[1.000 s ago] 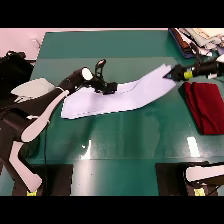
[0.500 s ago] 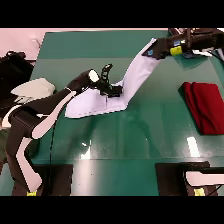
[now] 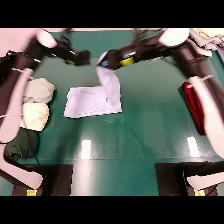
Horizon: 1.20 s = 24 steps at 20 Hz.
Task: Fold the shirts.
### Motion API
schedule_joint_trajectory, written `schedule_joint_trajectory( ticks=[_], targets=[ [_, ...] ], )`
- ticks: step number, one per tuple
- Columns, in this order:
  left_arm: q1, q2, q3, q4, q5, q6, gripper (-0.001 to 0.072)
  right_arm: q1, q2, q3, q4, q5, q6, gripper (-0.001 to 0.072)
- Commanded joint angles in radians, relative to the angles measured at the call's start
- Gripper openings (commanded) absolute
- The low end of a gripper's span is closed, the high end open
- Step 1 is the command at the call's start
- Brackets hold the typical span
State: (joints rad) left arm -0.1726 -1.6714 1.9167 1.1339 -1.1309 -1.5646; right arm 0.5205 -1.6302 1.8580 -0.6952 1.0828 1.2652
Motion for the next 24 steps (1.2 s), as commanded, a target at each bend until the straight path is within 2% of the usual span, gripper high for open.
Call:
schedule_joint_trajectory(
  ticks=[1, 2, 5, 8, 11, 12, 13, 14, 16, 18, 23, 24],
  targets=[
    [0.137, 0.128, 0.048, 0.041, -0.063, 0.002, 0.0021, 0.146, -0.201, 0.155, 0.037, -0.071, -0.017, 0.0205],
    [0.160, 0.156, 0.048, 0.041, -0.064, 0.002, 0.0021, 0.155, -0.255, 0.213, 0.072, -0.050, -0.017, 0.0334],
    [0.188, 0.193, 0.048, 0.042, -0.068, 0.003, 0.0021, 0.117, -0.255, 0.178, 0.061, -0.042, 0.001, 0.0336],
    [0.177, 0.192, 0.045, 0.039, -0.093, 0.026, 0.0021, -0.009, -0.138, -0.046, -0.034, 0.009, 0.003, 0.0336],
    [0.151, 0.192, 0.043, 0.039, -0.087, 0.029, 0.0021, -0.179, -0.024, -0.303, -0.066, 0.016, 0.043, 0.0336],
    [0.134, 0.192, 0.042, 0.039, -0.079, 0.032, 0.0021, -0.230, -0.002, -0.379, -0.063, 0.017, 0.048, 0.0379],
    [0.116, 0.192, 0.041, 0.039, -0.071, 0.045, 0.0021, -0.275, 0.009, -0.454, -0.058, 0.017, 0.057, 0.0536],
    [0.097, 0.191, 0.041, 0.040, -0.065, 0.056, 0.0021, -0.307, 0.009, -0.515, -0.056, 0.017, 0.077, 0.0576],
    [0.061, 0.190, 0.039, 0.040, -0.051, 0.066, 0.0021, -0.330, -0.013, -0.596, -0.036, 0.001, 0.086, 0.0574],
    [0.040, 0.190, 0.039, 0.040, -0.040, 0.080, 0.0021, -0.315, -0.058, -0.635, 0.067, -0.031, 0.074, 0.0573],
    [0.029, 0.190, 0.039, 0.039, -0.043, 0.080, 0.0021, -0.175, -0.230, -0.495, 0.209, -0.129, 0.051, 0.0566],
    [0.029, 0.190, 0.039, 0.039, -0.051, 0.080, 0.0021, -0.148, -0.264, -0.455, 0.240, -0.156, 0.053, 0.0540]
  ],
)
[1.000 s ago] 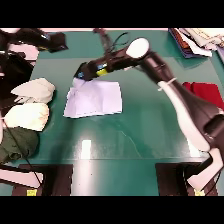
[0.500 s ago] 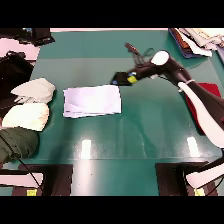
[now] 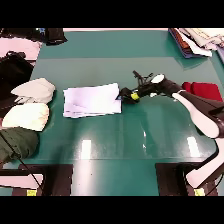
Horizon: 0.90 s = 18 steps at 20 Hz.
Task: Fold the shirts.
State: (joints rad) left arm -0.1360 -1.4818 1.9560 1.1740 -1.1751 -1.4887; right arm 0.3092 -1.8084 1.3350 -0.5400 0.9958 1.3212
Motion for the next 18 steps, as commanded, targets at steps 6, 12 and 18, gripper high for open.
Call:
schedule_joint_trajectory(
  ticks=[6, 12, 18],
  targets=[
    [-0.008, 0.000, 0.000, -0.035, -0.038, 0.004, 0.0020, 0.130, -0.171, 0.298, 0.068, -0.156, -0.003, 0.0013],
    [-0.107, 0.000, 0.000, -0.013, -0.027, 0.017, 0.0020, -0.100, 0.037, 0.368, -0.323, -0.020, 0.120, 0.0013],
    [-0.209, 0.000, 0.000, -0.013, 0.025, 0.031, 0.0020, -0.503, 0.290, 0.287, -0.597, 0.137, 0.160, 0.0013]
  ],
)
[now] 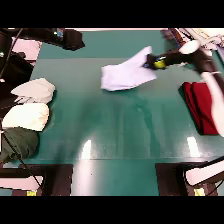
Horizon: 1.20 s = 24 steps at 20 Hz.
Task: Fold the shirts.
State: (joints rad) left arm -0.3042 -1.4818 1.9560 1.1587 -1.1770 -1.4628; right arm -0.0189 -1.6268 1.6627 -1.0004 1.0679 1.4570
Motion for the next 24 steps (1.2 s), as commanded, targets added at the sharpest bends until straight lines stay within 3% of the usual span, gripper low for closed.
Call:
schedule_joint_trajectory(
  ticks=[1, 5, 9, 14, 20, 24],
  targets=[
    [-0.046, 0.000, 0.000, 0.000, 0.033, 0.005, 0.0021, -0.253, 0.145, -0.074, -0.136, 0.055, 0.024, 0.0013],
    [-0.052, 0.000, 0.000, -0.003, 0.036, -0.002, 0.0020, -0.511, 0.243, -0.174, -0.124, -0.005, 0.023, 0.0013],
    [-0.052, 0.000, 0.000, -0.003, 0.036, -0.006, 0.0021, -0.634, 0.247, -0.175, -0.056, -0.013, 0.002, 0.0013],
    [-0.052, 0.000, 0.000, -0.003, 0.036, -0.006, 0.0021, -0.641, 0.247, -0.016, -0.040, 0.002, -0.011, 0.0013],
    [-0.052, 0.000, 0.000, -0.002, 0.035, -0.005, 0.0021, -0.641, 0.252, 0.099, -0.051, 0.142, -0.012, 0.0013],
    [-0.052, 0.000, 0.000, -0.002, 0.029, -0.003, 0.0021, -0.641, 0.255, 0.099, -0.170, 0.261, -0.011, 0.0013]
  ],
)
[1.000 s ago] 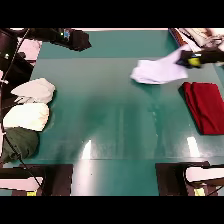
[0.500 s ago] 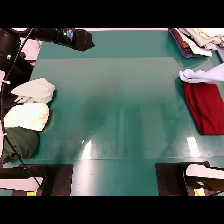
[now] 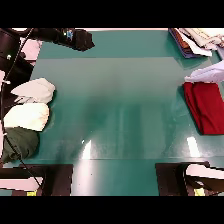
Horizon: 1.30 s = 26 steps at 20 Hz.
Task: Fold the shirts.
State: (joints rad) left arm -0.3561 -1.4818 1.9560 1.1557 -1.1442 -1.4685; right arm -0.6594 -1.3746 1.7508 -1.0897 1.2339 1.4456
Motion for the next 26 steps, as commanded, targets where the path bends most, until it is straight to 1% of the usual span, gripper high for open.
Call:
schedule_joint_trajectory(
  ticks=[1, 3, 5, 8, 9, 10, 11, 12, 13, 16, 17, 19, 20, 22, 24, 26],
  targets=[
    [0.000, 0.000, 0.000, 0.001, -0.005, 0.003, 0.0021, -0.001, 0.003, 0.011, -0.124, 0.138, 0.005, 0.0013],
    [0.000, 0.000, 0.000, 0.001, -0.005, 0.003, 0.0021, -0.001, 0.003, 0.010, -0.209, 0.193, 0.026, 0.0013],
    [0.000, 0.000, 0.000, 0.001, -0.008, 0.003, 0.0021, -0.003, 0.006, 0.010, -0.262, 0.233, 0.042, 0.0013],
    [0.000, 0.000, 0.000, 0.001, -0.011, 0.004, 0.0021, -0.003, 0.048, -0.044, -0.278, 0.249, 0.048, 0.0015],
    [0.000, 0.000, 0.000, 0.001, -0.011, 0.004, 0.0021, -0.003, 0.071, -0.085, -0.303, 0.243, 0.048, 0.0056],
    [0.000, 0.000, 0.000, 0.001, -0.010, 0.004, 0.0021, -0.003, 0.093, -0.125, -0.343, 0.237, 0.048, 0.0280],
    [0.000, 0.000, 0.000, 0.001, -0.011, 0.005, 0.0021, -0.003, 0.113, -0.167, -0.390, 0.235, 0.055, 0.0554],
    [0.000, 0.000, 0.000, 0.001, -0.011, 0.011, 0.0021, -0.003, 0.131, -0.203, -0.433, 0.232, 0.071, 0.0675],
    [0.000, 0.000, 0.000, 0.001, -0.011, 0.011, 0.0021, -0.010, 0.147, -0.233, -0.452, 0.233, 0.085, 0.0673],
    [0.000, 0.000, 0.000, 0.001, -0.011, 0.011, 0.0021, -0.021, 0.196, -0.280, -0.442, 0.232, 0.092, 0.0670],
    [0.000, 0.000, 0.000, 0.000, -0.011, 0.011, 0.0021, -0.016, 0.211, -0.280, -0.402, 0.232, 0.092, 0.0669],
    [0.000, 0.000, 0.000, 0.000, -0.008, 0.011, 0.0022, 0.013, 0.249, -0.280, -0.267, 0.216, 0.091, 0.0637],
    [0.000, 0.000, 0.000, 0.000, -0.004, 0.010, 0.0021, 0.043, 0.268, -0.280, -0.183, 0.200, 0.091, 0.0619],
    [0.000, 0.000, 0.000, 0.006, -0.007, 0.011, 0.0022, 0.133, 0.302, -0.280, -0.063, 0.170, 0.090, 0.0619],
    [0.000, 0.001, 0.000, 0.004, -0.047, 0.011, 0.0021, 0.255, 0.325, -0.280, -0.042, 0.147, 0.090, 0.0619],
    [0.000, 0.001, 0.000, 0.003, -0.035, 0.010, 0.0021, 0.401, 0.342, -0.280, -0.048, 0.142, 0.090, 0.0619]
  ],
)
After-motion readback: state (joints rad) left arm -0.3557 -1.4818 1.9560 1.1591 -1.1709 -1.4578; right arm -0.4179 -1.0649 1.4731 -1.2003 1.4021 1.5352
